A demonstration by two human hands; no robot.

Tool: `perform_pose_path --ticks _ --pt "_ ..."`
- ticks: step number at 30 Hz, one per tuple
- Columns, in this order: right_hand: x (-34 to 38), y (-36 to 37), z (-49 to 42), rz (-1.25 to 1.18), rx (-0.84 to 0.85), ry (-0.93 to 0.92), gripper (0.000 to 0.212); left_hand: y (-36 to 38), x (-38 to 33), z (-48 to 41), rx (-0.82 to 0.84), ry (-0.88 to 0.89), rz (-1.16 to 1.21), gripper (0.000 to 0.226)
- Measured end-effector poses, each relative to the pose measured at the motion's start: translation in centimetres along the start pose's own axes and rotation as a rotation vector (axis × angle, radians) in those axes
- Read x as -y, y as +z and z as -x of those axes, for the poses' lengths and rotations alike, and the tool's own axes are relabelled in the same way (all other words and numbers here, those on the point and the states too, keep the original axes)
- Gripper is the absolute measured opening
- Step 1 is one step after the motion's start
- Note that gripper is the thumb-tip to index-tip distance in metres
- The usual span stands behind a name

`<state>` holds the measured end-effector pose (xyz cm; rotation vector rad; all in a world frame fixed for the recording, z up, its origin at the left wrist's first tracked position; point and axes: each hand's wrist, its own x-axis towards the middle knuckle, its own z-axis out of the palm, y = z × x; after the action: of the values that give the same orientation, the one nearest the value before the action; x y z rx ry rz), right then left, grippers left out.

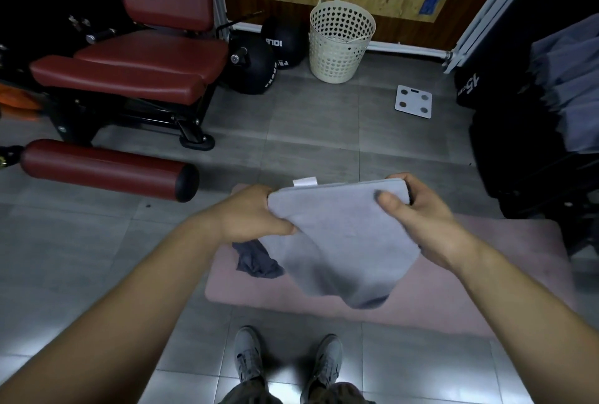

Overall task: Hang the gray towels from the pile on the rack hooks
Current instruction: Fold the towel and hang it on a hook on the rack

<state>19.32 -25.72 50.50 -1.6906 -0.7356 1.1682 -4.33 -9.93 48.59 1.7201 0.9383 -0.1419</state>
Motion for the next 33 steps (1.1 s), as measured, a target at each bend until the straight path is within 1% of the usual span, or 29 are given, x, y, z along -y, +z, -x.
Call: perform_pose_path --ticks 1,2,3,4,5,7,8,10,12,13,14,16,17,18,19,20,21,22,23,24,25,26,29,30,31,32,33 --pt "0.0 -0.7 0.2 -0.085 0.141 0.059 0.058 0.0 0.1 0.2 0.020 0.012 0.105 0.039" --pt "0.1 -1.1 0.4 -0.122 0.290 0.129 0.066 0.1 0.3 0.3 0.037 0.027 0.187 0.039" --pt "0.0 -1.5 0.6 -0.099 0.424 0.186 0.064 0.3 0.4 0.4 0.048 0.038 0.237 0.040" --pt "0.1 -1.6 0.9 -0.051 0.516 0.230 0.060 0.4 0.4 0.5 0.061 0.042 0.262 0.041" --pt "-0.1 -1.7 1.0 0.003 0.551 0.259 0.058 0.6 0.5 0.5 0.076 0.039 0.273 0.042" --pt "-0.7 -1.9 1.1 0.042 0.497 0.292 0.053 0.8 0.6 0.7 0.119 0.022 0.299 0.043" --pt "-0.8 -1.9 1.1 0.020 0.453 0.293 0.049 0.7 0.7 0.8 0.138 0.008 0.333 0.046" --pt "-1.1 -1.7 1.3 -0.062 0.369 0.274 0.042 0.4 0.8 1.0 0.174 -0.024 0.424 0.053" --pt "-1.4 -1.7 1.3 -0.167 0.277 0.277 0.039 0.0 1.1 1.0 0.216 -0.045 0.519 0.058" --pt "-1.6 -1.8 1.2 -0.225 0.251 0.283 0.042 -0.1 1.2 1.1 0.234 -0.051 0.561 0.059" --pt "-1.7 -1.8 1.1 -0.279 0.237 0.293 0.052 -0.3 1.2 1.2 0.247 -0.059 0.600 0.059" --pt "-1.8 -1.7 0.9 -0.388 0.216 0.312 0.085 -0.4 1.4 1.4 0.266 -0.050 0.713 0.062" --pt "-1.8 -1.6 0.9 -0.473 0.214 0.299 0.095 -0.4 1.6 1.4 0.272 -0.036 0.801 0.067" --pt "-1.8 -1.6 0.9 -0.571 0.239 0.272 0.098 -0.4 1.8 1.4 0.276 -0.025 0.894 0.068" --pt "-1.8 -1.6 0.9 -0.647 0.292 0.241 0.097 -0.3 1.9 1.4 0.286 -0.003 0.979 0.064" --pt "-1.8 -1.5 1.1 -0.671 0.356 0.214 0.093 -0.2 2.1 1.4 0.299 0.023 1.044 0.056" --pt "-1.8 -1.5 1.3 -0.635 0.408 0.193 0.087 0.1 2.2 1.4 0.311 0.040 1.097 0.046" --pt "-2.0 -1.3 1.5 -0.547 0.450 0.173 0.076 0.3 2.3 1.5 0.313 0.039 1.141 0.035" --pt "-2.0 -1.0 1.7 -0.431 0.481 0.158 0.064 0.4 2.3 1.5 0.314 0.034 1.167 0.029" --pt "-1.9 -0.6 1.8 -0.332 0.496 0.156 0.054 0.5 2.4 1.5 0.306 0.027 1.180 0.030" --pt "-1.8 -0.3 2.0 -0.265 0.491 0.168 0.047 0.6 2.4 1.4 0.301 0.023 1.181 0.034" --pt "-1.7 0.0 2.0 -0.234 0.458 0.187 0.045 0.5 2.4 1.5 0.296 0.014 1.172 0.040" --pt "-1.3 0.4 2.1 -0.313 0.326 0.221 0.047 0.1 2.2 2.1 0.263 0.026 1.212 0.028" --pt "-1.2 0.4 2.1 -0.360 0.304 0.228 0.055 -0.3 2.4 2.2 0.239 0.023 1.261 0.034" --pt "-1.0 0.6 2.2 -0.406 0.289 0.237 0.063 -0.6 2.5 2.4 0.248 0.074 1.315 0.042" --pt "-0.7 0.7 2.2 -0.450 0.278 0.248 0.068 -0.6 2.5 2.4 0.263 0.164 1.394 0.052" --pt "-0.4 0.8 2.1 -0.482 0.277 0.261 0.067 -0.4 2.2 2.4 0.274 0.228 1.481 0.067"
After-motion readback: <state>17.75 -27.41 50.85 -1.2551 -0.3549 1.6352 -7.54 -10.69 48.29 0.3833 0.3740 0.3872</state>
